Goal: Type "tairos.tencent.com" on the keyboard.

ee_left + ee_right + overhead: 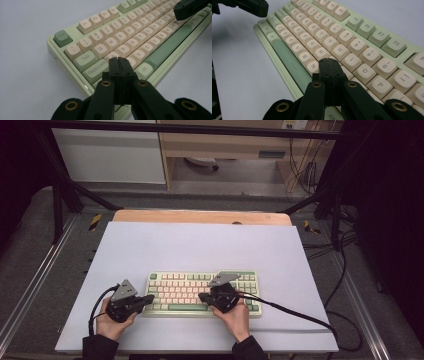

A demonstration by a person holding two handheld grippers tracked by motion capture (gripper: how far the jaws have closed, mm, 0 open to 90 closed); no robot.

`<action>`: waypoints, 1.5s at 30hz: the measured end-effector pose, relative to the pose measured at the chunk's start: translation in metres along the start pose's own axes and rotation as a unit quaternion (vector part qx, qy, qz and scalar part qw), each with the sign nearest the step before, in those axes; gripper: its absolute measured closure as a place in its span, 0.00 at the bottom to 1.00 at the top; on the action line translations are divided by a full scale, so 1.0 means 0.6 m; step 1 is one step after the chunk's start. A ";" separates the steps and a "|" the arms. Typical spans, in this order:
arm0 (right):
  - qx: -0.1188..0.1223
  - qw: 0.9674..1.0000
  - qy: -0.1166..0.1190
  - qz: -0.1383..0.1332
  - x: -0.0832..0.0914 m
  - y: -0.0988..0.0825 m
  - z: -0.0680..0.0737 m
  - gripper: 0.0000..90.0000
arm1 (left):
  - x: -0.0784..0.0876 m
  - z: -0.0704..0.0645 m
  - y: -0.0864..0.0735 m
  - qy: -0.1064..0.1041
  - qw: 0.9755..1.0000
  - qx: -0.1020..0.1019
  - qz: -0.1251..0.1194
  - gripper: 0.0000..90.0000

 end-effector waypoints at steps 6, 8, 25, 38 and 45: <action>0.000 1.000 0.004 0.004 -0.010 -0.003 0.002 1.00 | 0.000 0.000 0.000 0.000 1.000 0.000 -0.001 1.00; 0.001 1.000 0.004 0.004 -0.012 -0.003 0.002 1.00 | 0.000 0.000 0.000 0.000 1.000 0.000 -0.001 1.00; 0.011 1.000 -0.012 -0.008 0.023 0.004 -0.011 1.00 | 0.006 0.001 0.002 0.000 1.000 0.001 -0.007 1.00; -0.019 0.999 -0.027 -0.034 0.098 -0.028 -0.060 0.89 | 0.017 0.007 0.007 0.008 1.000 -0.001 -0.012 0.73; -0.036 0.998 -0.045 -0.039 0.135 -0.062 -0.091 0.64 | 0.020 0.017 0.006 0.020 1.000 -0.001 -0.010 0.50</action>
Point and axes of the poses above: each handheld gripper's, and its own axes: x roughly backward along the jaws, y roughly out of its top, z roughly to its left, the point moved 3 cm from there along -x, roughly forward along the jaws, and after that the axes turned 8 degrees about z, right-handed, at the moved point
